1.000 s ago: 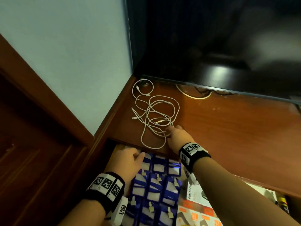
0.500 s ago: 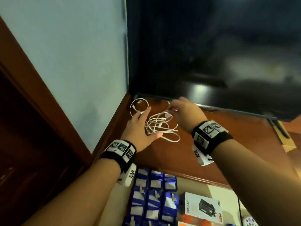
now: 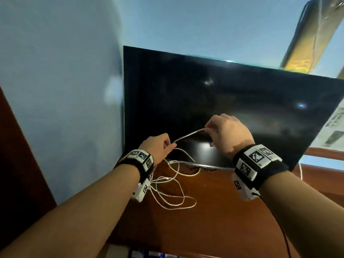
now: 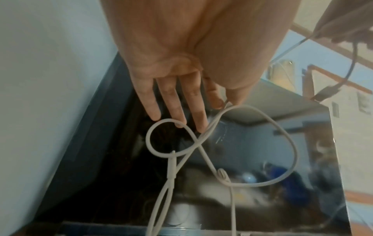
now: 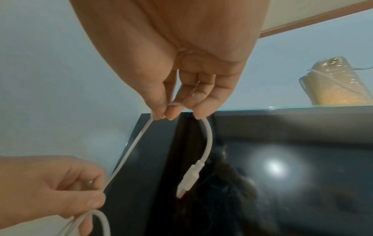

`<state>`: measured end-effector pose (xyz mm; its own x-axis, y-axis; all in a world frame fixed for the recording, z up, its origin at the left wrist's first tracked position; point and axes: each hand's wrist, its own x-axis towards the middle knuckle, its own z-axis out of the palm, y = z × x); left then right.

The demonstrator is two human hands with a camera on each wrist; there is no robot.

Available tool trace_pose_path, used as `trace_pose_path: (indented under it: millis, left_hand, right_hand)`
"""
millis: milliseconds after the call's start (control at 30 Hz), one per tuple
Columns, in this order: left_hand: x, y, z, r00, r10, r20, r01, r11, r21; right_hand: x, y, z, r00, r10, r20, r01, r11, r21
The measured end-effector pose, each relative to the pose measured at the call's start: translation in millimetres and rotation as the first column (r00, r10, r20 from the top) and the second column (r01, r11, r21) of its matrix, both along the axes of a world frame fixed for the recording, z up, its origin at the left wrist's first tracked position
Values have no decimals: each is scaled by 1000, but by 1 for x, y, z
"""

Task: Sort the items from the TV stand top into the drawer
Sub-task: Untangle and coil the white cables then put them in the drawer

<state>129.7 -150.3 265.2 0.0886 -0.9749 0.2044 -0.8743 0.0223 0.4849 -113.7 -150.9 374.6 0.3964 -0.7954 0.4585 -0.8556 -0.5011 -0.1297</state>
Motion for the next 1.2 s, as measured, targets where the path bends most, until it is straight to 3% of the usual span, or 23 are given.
trace_pose_path:
  millis: [100, 200, 300, 433, 667, 767, 833, 1033, 1200]
  left_hand:
    - [-3, -4, 4, 966, 6, 260, 4, 999, -37]
    - [-9, -5, 7, 863, -10, 505, 90, 987, -133]
    - [-7, -8, 2, 815, -37, 578, 155, 975, -157]
    - [2, -14, -5, 872, -76, 484, 179, 969, -171]
    - [5, -6, 11, 985, -142, 100, 163, 955, -247]
    - [-1, 0, 20, 972, -158, -172, 115, 965, -234]
    - [3, 0, 23, 950, -180, -256, 133, 973, -191]
    - [31, 2, 43, 894, -187, -406, 125, 977, -175]
    - [68, -17, 42, 949, 83, -303, -142, 973, -181]
  right_hand:
    - [-23, 1, 3, 999, -27, 20, 27, 999, -42]
    - [-42, 4, 8, 993, -65, 94, 72, 995, -65]
    - [-58, 7, 18, 977, -108, 184, 120, 991, -58]
    - [-82, 8, 32, 933, -163, 321, 187, 981, -44]
    - [-116, 6, 33, 866, -256, 430, 274, 961, 21]
    - [-127, 5, 31, 818, -310, 484, 319, 945, 67]
    - [-136, 4, 31, 778, -361, 515, 356, 928, 112]
    - [-158, 0, 29, 718, -437, 541, 418, 893, 167]
    - [-168, -3, 25, 694, -469, 547, 446, 876, 185]
